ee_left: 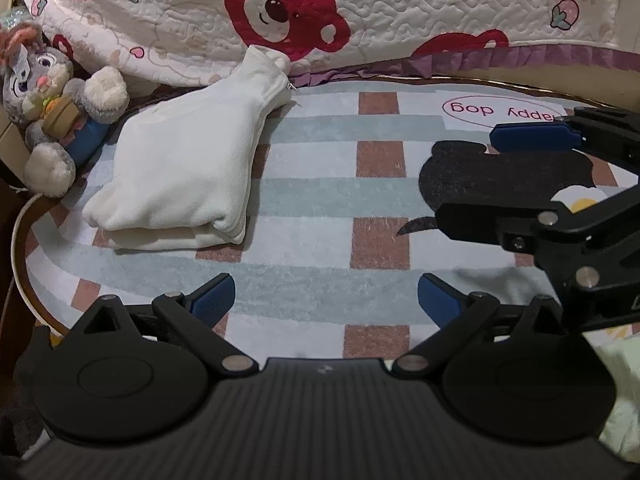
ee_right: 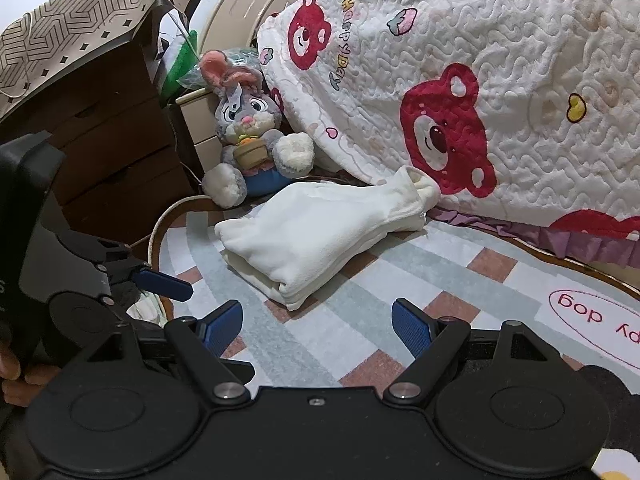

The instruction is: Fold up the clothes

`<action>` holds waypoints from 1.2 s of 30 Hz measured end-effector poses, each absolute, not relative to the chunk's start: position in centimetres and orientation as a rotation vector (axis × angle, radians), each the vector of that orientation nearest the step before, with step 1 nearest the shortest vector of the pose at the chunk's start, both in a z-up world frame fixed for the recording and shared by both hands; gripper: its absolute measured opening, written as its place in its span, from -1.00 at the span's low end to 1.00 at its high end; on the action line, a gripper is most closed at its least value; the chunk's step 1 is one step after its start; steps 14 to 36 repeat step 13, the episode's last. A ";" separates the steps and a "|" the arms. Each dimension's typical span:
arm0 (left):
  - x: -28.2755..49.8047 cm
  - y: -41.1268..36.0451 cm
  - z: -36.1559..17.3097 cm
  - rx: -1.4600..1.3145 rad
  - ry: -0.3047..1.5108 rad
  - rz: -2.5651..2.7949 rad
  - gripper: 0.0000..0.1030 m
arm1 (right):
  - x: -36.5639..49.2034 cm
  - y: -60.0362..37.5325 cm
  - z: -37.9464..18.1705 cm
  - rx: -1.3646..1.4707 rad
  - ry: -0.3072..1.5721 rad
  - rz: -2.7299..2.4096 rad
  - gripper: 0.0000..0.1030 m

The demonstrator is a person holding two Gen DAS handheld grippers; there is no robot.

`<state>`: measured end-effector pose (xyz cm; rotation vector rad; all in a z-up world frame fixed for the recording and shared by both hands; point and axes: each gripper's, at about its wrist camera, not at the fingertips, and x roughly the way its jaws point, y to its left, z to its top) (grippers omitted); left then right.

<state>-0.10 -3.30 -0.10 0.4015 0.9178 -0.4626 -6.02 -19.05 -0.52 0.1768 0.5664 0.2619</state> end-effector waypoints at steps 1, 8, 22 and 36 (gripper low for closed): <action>-0.1 -3.3 -0.2 0.399 0.922 -0.460 0.93 | -6.0 -19.0 -0.5 0.178 0.568 0.261 0.65; 0.0 -3.1 -0.5 0.400 0.921 -0.436 0.93 | -5.9 -19.0 -0.7 0.181 0.581 0.251 0.65; 0.5 -2.7 -0.7 0.399 0.934 -0.404 0.93 | -6.1 -18.9 -0.7 0.169 0.577 0.253 0.65; 0.5 -2.7 -0.7 0.399 0.934 -0.404 0.93 | -6.1 -18.9 -0.7 0.169 0.577 0.253 0.65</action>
